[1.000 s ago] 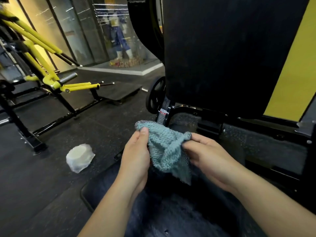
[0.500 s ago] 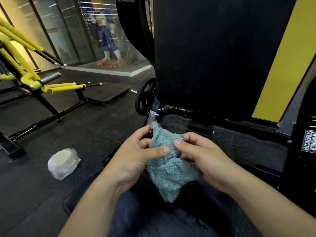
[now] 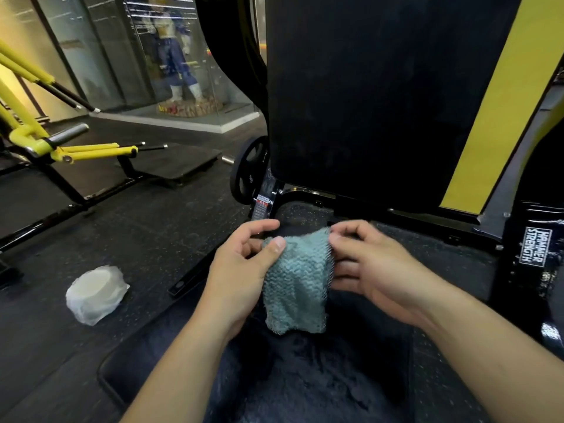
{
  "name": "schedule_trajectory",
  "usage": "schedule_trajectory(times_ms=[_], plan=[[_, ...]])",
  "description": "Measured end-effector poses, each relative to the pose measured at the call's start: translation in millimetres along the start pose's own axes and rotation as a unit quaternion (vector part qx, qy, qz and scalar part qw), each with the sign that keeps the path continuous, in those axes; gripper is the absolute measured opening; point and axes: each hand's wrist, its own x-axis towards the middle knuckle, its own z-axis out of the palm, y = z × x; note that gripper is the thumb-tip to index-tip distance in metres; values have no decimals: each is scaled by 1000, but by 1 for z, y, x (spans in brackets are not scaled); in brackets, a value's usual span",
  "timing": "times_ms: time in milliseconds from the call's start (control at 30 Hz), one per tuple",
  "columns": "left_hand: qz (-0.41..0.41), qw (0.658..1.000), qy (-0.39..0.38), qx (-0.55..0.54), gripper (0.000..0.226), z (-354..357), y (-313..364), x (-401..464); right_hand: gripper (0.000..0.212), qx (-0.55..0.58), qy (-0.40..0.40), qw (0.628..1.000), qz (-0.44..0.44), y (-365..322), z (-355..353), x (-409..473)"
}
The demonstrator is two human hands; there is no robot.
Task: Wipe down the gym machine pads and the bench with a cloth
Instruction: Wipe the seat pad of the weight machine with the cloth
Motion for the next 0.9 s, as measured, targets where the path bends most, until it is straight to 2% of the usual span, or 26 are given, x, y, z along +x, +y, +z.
schedule_trajectory(times_ms=[100,133,167,233,300,333,433,500,567,633,700,800,900], plan=[[-17,1000,-12,-11,25,3,-3,4,65,-36,-82,996,28,4,-2,-7],[-25,999,-26,-21,30,3,-2,5,70,-42,-86,995,25,5,-3,-9],[-34,998,-53,-31,40,2,-2,6,67,-47,-74,996,14,5,-4,-9],[-47,990,-134,-21,63,-4,-2,6,49,-55,-32,998,-4,6,-7,-6],[-46,978,-191,66,74,-6,-4,4,32,-76,-9,997,-10,7,-12,-4],[-28,970,-192,144,69,-4,-6,3,28,-103,-3,995,-14,9,-15,-3],[78,924,-140,348,21,6,-12,6,20,-261,9,964,-38,15,-26,-4],[98,917,-150,357,2,14,-9,9,16,-351,30,935,-48,22,-35,-5],[105,920,-185,329,8,21,-5,14,20,-373,55,925,-47,28,-45,-7],[83,929,-220,287,11,31,-2,18,35,-347,73,933,-56,34,-51,-14],[48,936,-255,239,13,45,-2,19,45,-242,82,964,-70,41,-54,-26],[15,944,-279,173,12,68,-12,12,36,-50,49,996,-46,58,-61,-42],[12,950,-258,178,7,86,-24,4,35,23,54,998,-19,71,-74,-48]])
